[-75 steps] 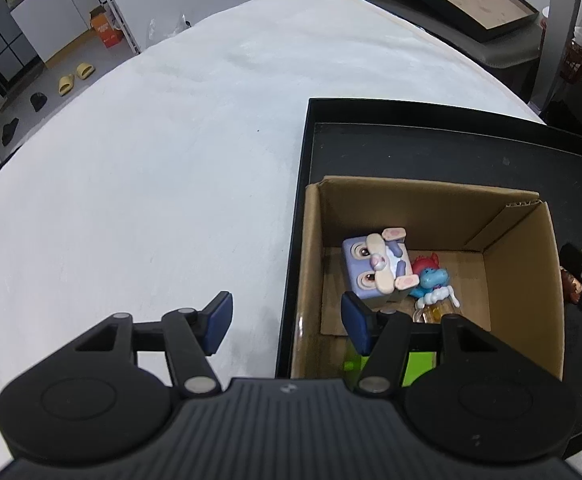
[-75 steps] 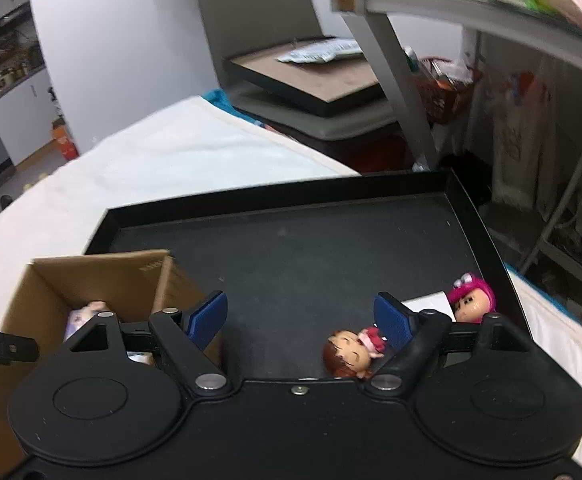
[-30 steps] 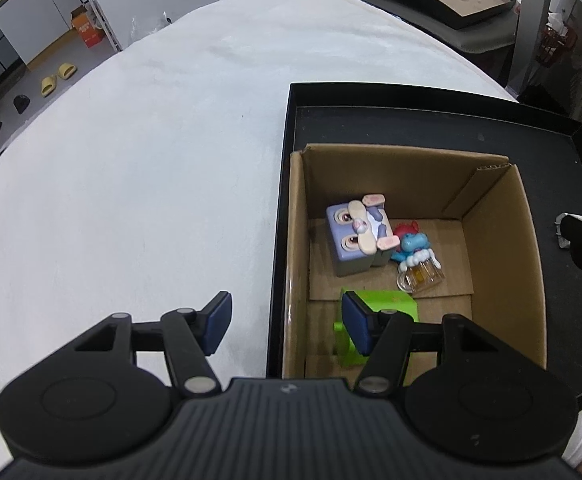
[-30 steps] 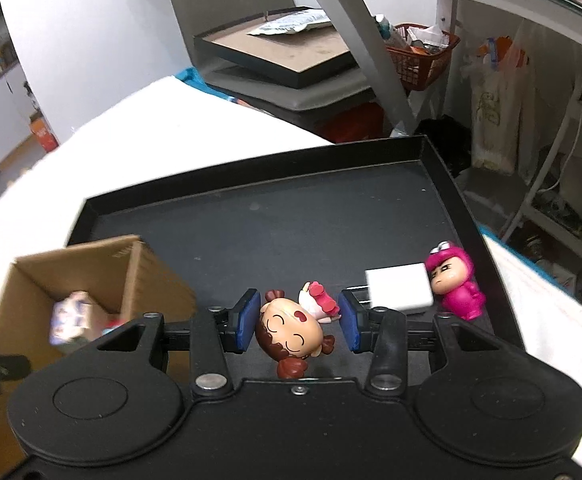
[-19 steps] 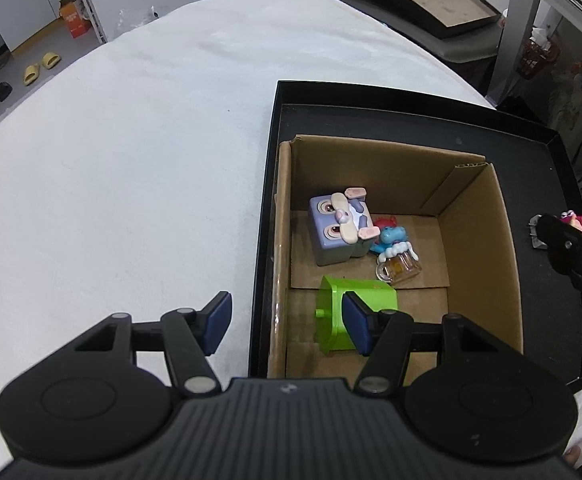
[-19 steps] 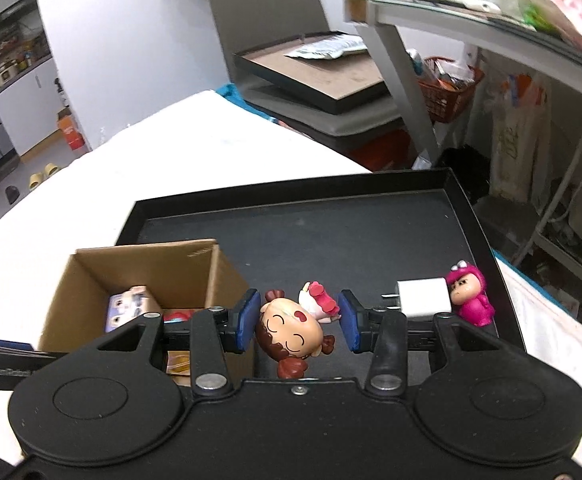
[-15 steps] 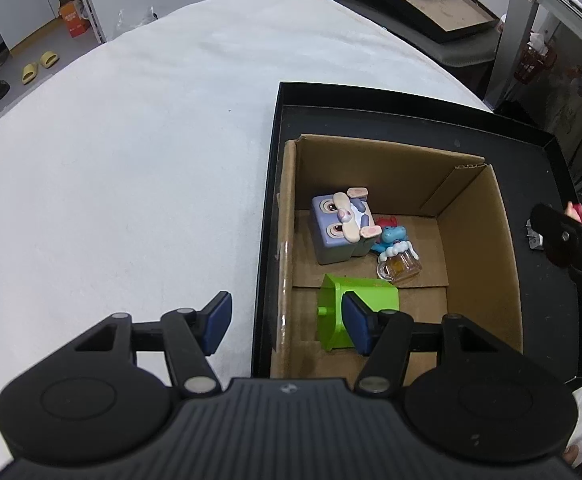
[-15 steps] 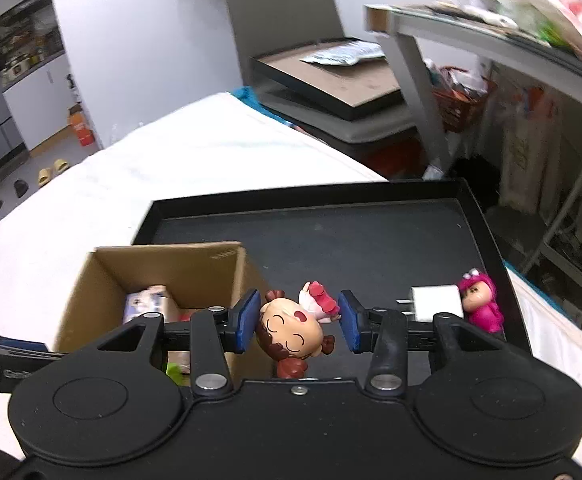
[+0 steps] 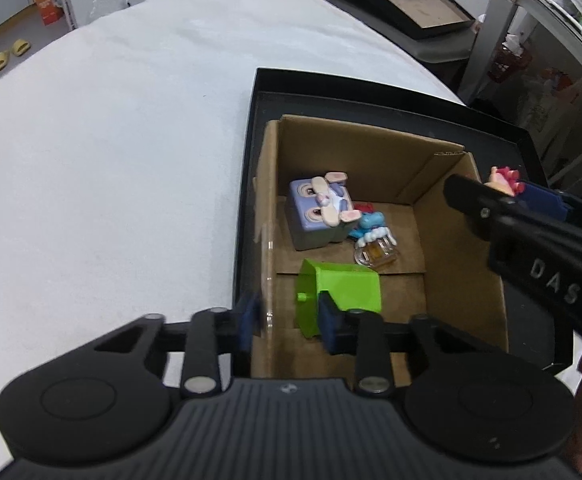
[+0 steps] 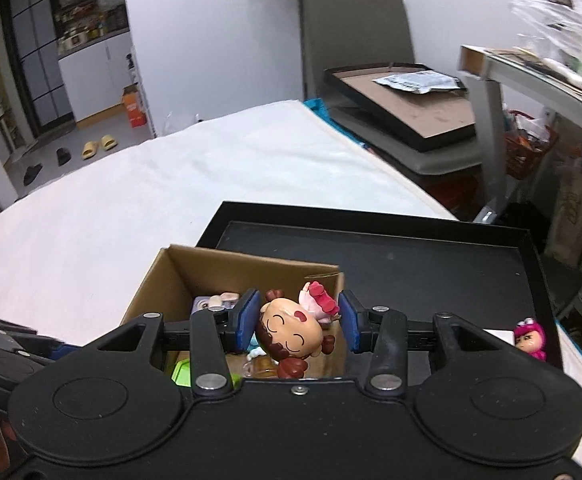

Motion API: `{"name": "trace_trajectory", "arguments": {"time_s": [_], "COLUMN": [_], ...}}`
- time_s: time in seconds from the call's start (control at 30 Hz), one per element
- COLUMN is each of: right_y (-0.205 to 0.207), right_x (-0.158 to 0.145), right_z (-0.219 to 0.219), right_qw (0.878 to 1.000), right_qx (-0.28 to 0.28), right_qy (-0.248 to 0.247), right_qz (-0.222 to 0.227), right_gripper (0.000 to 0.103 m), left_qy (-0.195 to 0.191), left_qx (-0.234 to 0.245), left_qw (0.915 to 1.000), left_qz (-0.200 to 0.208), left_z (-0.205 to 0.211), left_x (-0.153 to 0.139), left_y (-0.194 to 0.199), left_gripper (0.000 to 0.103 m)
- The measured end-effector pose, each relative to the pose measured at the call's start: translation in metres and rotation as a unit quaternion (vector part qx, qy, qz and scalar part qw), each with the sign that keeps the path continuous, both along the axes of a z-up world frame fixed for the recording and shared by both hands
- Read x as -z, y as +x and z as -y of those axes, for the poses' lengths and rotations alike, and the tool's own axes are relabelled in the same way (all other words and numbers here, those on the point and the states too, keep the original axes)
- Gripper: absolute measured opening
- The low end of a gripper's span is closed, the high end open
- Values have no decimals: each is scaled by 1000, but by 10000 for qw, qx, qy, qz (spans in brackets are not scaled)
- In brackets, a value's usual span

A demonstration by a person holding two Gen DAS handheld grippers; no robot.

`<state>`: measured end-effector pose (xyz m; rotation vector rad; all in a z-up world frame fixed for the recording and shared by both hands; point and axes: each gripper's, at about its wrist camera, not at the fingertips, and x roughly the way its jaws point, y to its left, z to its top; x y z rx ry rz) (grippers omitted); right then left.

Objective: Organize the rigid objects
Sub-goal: 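Carry the brown-haired doll over the box with the right tool, then open the right tool to drop the doll into the box while the left tool grips the wall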

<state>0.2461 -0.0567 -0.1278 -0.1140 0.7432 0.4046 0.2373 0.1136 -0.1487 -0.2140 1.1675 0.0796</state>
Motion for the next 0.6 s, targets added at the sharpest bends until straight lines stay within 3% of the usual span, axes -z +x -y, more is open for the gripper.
{"name": "trace_trajectory", "arguments": {"time_s": [0.17,0.4,0.6], "right_y": [1,3,1], "right_x": [10,18,22], "right_z": [-15,-32,-32], "right_qw": [9996,9963,9937], "right_qx": [-246,-463,-397], "right_qy": [-148,-628,-951], "right_qz": [9,366,444], "right_gripper": [42,43,51], "left_qy": [-121,-146,-84], "left_qx": [-149,-116,-118], "left_qw": [9998,9998,9999], "left_qz": [-32,-38,-52], "left_z": [-14,-14,-10], "left_x": [3,3,2], "left_y": [2,2,2], "left_gripper": [12,11,11]}}
